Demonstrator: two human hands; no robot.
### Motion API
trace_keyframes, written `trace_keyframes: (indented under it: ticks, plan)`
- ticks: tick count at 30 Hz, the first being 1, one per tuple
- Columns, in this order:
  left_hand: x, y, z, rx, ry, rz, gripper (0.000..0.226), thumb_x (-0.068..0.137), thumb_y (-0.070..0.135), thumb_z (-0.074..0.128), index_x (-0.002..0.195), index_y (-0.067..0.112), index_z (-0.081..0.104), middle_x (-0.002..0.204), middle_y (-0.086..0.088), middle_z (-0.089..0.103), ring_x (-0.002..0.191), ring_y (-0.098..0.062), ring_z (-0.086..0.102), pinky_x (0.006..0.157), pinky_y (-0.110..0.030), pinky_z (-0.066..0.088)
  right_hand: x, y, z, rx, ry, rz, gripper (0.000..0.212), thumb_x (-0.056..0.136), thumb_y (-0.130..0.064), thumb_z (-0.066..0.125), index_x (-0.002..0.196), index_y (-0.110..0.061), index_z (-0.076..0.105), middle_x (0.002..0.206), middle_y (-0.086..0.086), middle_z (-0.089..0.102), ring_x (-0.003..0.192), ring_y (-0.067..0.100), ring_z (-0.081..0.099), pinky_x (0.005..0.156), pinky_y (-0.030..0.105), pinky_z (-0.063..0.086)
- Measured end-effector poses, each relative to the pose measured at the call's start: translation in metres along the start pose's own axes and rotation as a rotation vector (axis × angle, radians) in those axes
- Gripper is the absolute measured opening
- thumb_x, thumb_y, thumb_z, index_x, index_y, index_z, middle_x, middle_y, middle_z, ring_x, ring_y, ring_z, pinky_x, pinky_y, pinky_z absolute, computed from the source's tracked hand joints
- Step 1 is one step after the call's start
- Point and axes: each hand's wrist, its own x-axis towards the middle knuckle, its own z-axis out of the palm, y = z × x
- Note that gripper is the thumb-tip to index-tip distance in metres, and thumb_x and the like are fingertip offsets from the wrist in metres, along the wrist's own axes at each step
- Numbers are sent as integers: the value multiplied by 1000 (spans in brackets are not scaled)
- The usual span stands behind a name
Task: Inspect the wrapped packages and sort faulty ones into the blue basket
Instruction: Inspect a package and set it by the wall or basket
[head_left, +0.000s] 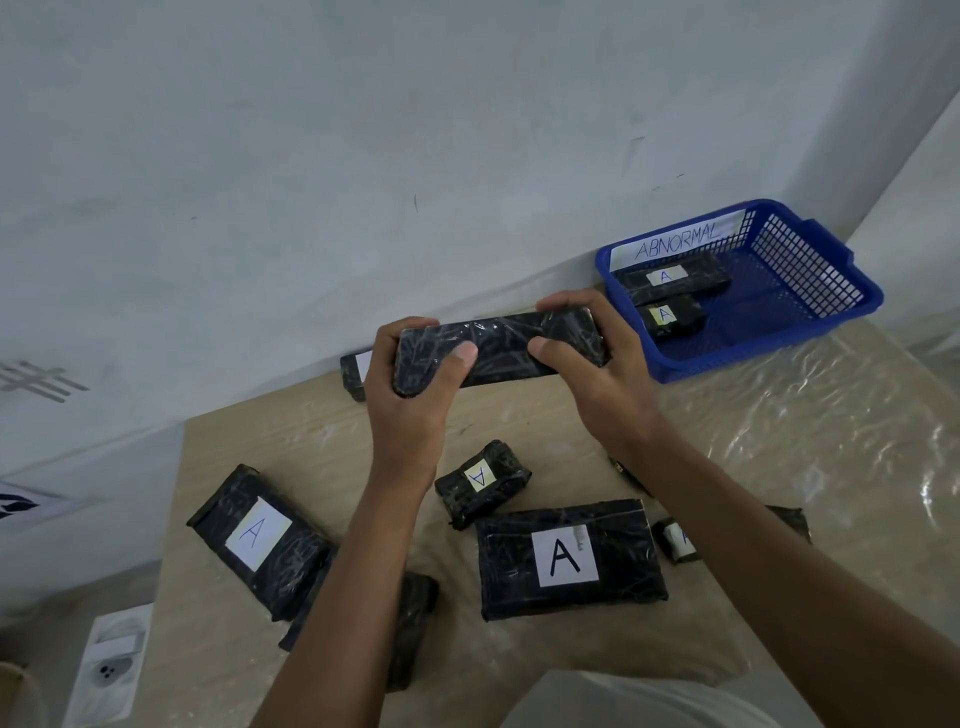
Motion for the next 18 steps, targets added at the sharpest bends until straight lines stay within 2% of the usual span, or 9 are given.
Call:
trace_keyframes:
  ticks: [3, 5, 7, 8, 10, 12, 14, 16, 18]
  plan:
    - [0, 0, 0, 3, 29, -40, 25, 78, 20, 79, 94, 15, 60, 81, 4, 61, 77, -10, 62, 72, -27, 54, 1, 1, -3, 1, -47, 36, 26, 96, -10, 71, 120, -7, 62, 105, 25, 63, 97, 36, 64, 85, 40, 56]
    - [1, 2, 1, -8, 54, -79, 20, 78, 17, 77, 88, 17, 60, 81, -1, 59, 78, -14, 61, 74, -29, 54, 2, 1, -5, 31, -67, 36, 40, 93, -23, 72, 129, -11, 61, 114, 14, 65, 105, 25, 66, 90, 34, 57]
    - [2, 2, 1, -83, 71, -155, 20, 80, 18, 77, 90, 15, 60, 87, -8, 60, 86, -20, 64, 84, -36, 55, 2, 1, -3, 59, -54, 10, 53, 88, -31, 73, 135, -12, 58, 118, 0, 66, 111, 17, 67, 93, 32, 57]
    - [3, 2, -1, -115, 58, -181, 22, 81, 21, 77, 94, 13, 61, 92, -10, 62, 91, -22, 65, 89, -38, 56, 2, 2, -1, 77, -30, -2, 54, 87, -30, 73, 134, -10, 57, 115, -3, 66, 108, 16, 67, 90, 32, 57]
    - [3, 0, -2, -104, -5, -185, 30, 80, 33, 79, 98, 14, 63, 99, -9, 65, 99, -23, 67, 96, -39, 56, 3, 3, 2, 117, 32, -10, 40, 87, -19, 69, 123, -6, 57, 100, -4, 65, 95, 13, 66, 80, 30, 56]
    - [2, 1, 0, -62, -52, -181, 35, 77, 38, 80, 100, 17, 65, 100, -6, 67, 100, -20, 69, 92, -33, 58, 3, 5, 4, 145, 75, -20, 28, 86, -9, 61, 113, -2, 57, 89, -2, 61, 84, 11, 61, 73, 28, 53]
    - [0, -1, 1, -46, -36, -200, 35, 73, 35, 83, 97, 18, 64, 97, -5, 67, 96, -20, 69, 90, -32, 58, 4, 5, 5, 139, 88, -16, 26, 84, -8, 59, 109, 0, 57, 85, -4, 59, 80, 10, 58, 71, 26, 52]
    - [0, -1, 1, -80, 6, -239, 30, 73, 27, 83, 93, 18, 62, 93, -5, 68, 94, -20, 69, 92, -36, 56, 3, 5, 4, 111, 66, -3, 26, 88, -12, 58, 112, -3, 59, 90, -3, 61, 84, 9, 59, 73, 23, 52]
    - [2, -2, 1, -140, 15, -281, 28, 75, 21, 81, 95, 17, 62, 94, -5, 70, 95, -21, 70, 96, -40, 55, 5, 7, -1, 92, 32, 14, 33, 98, -24, 52, 124, -4, 59, 107, 8, 65, 97, 8, 62, 83, 21, 52]
